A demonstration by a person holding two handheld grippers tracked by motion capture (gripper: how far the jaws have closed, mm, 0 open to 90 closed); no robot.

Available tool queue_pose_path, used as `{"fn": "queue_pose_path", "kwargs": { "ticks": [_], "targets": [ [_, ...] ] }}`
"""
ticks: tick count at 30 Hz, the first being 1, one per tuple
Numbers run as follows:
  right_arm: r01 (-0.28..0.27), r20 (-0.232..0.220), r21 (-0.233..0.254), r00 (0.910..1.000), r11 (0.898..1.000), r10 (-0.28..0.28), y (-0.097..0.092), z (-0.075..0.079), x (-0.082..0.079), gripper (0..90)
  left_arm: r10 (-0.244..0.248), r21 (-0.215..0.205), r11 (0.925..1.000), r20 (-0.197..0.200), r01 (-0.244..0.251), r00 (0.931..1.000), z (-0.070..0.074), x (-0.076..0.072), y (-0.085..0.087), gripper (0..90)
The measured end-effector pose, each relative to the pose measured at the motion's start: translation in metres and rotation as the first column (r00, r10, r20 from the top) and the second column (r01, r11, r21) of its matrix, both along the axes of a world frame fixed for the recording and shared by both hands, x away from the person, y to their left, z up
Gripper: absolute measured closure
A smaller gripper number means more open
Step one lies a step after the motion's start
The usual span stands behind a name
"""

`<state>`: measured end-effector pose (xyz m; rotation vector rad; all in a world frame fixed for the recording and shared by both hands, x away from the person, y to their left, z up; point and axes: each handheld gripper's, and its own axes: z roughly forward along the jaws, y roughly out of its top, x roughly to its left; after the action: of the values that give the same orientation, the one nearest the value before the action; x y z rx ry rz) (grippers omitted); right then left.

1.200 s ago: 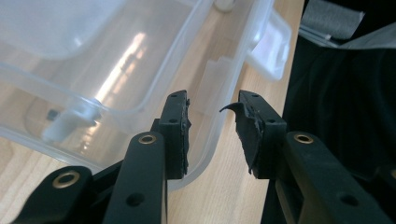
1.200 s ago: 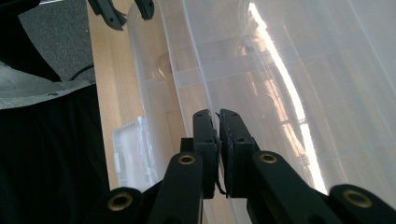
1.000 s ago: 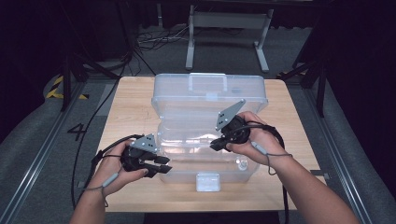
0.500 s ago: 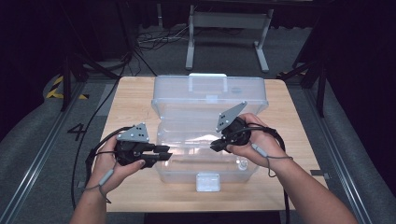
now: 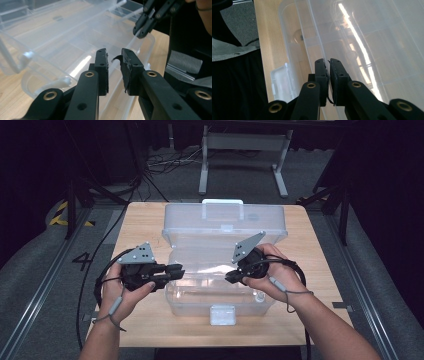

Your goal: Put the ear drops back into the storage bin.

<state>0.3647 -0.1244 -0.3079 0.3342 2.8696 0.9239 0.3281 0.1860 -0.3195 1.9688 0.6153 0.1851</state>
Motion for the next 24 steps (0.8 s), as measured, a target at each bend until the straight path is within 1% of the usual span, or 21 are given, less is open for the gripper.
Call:
{"fn": "queue_pose_path", "kwargs": {
  "ticks": [3, 5, 7, 8, 9, 11, 12, 14, 15, 16, 20, 24],
  "targets": [
    [0.001, -0.003, 0.001, 1.0000, 1.000, -0.001, 0.000, -0.001, -0.001, 85.3, 0.017, -0.005, 0.9998, 0.013, -0.017, 0.9998, 0.002, 0.000, 0.001, 76.9],
    [0.002, -0.005, 0.003, 1.0000, 1.000, -0.002, 0.000, -0.002, -0.002, 85.3, 0.037, -0.015, 0.9992, 0.029, -0.036, 0.9989, 0.004, -0.001, 0.001, 77.7],
    [0.002, -0.004, 0.004, 1.0000, 1.000, -0.002, 0.000, -0.003, -0.003, 85.3, 0.063, -0.020, 0.9978, 0.048, -0.063, 0.9968, 0.006, -0.002, 0.002, 78.8],
    [0.000, -0.004, 0.002, 1.0000, 1.000, 0.000, 0.000, -0.003, -0.003, 85.3, 0.086, -0.016, 0.9962, 0.057, -0.086, 0.9946, 0.007, -0.002, 0.002, 79.3],
    [0.000, -0.004, 0.002, 1.0000, 1.000, 0.000, 0.000, -0.003, -0.003, 85.3, 0.086, -0.016, 0.9962, 0.057, -0.086, 0.9946, 0.007, -0.002, 0.002, 80.2],
    [0.003, -0.009, -0.001, 1.0000, 1.000, -0.003, 0.001, -0.005, -0.005, 85.3, 0.109, -0.019, 0.9940, 0.058, -0.108, 0.9924, 0.006, 0.000, 0.003, 80.5],
    [-0.001, -0.010, -0.006, 1.0000, 1.000, 0.001, 0.001, -0.006, -0.005, 85.3, 0.111, -0.013, 0.9938, 0.057, -0.111, 0.9922, 0.006, 0.001, 0.004, 80.5],
    [-0.006, -0.016, -0.006, 0.9998, 1.000, 0.006, 0.001, -0.008, -0.007, 85.3, 0.127, -0.023, 0.9918, 0.054, -0.126, 0.9905, 0.004, 0.003, 0.005, 80.5],
    [-0.006, -0.016, -0.006, 0.9998, 1.000, 0.006, 0.001, -0.008, -0.007, 85.3, 0.127, -0.023, 0.9918, 0.054, -0.126, 0.9905, 0.004, 0.003, 0.005, 81.3],
    [-0.003, -0.014, -0.013, 0.9999, 1.000, 0.003, 0.002, -0.011, -0.010, 85.4, 0.134, -0.015, 0.9910, 0.054, -0.133, 0.9895, 0.004, 0.003, 0.006, 81.9],
    [0.004, 0.008, -0.018, 1.0000, 1.000, -0.004, 0.002, -0.012, -0.014, 85.0, 0.143, -0.016, 0.9897, 0.056, -0.142, 0.9881, 0.004, 0.003, 0.006, 83.7],
    [0.013, 0.011, -0.013, 0.9999, 1.000, -0.013, 0.002, -0.014, -0.016, 84.1, 0.148, -0.022, 0.9889, 0.054, -0.147, 0.9875, 0.004, 0.003, 0.006, 84.5]
  ]
}}
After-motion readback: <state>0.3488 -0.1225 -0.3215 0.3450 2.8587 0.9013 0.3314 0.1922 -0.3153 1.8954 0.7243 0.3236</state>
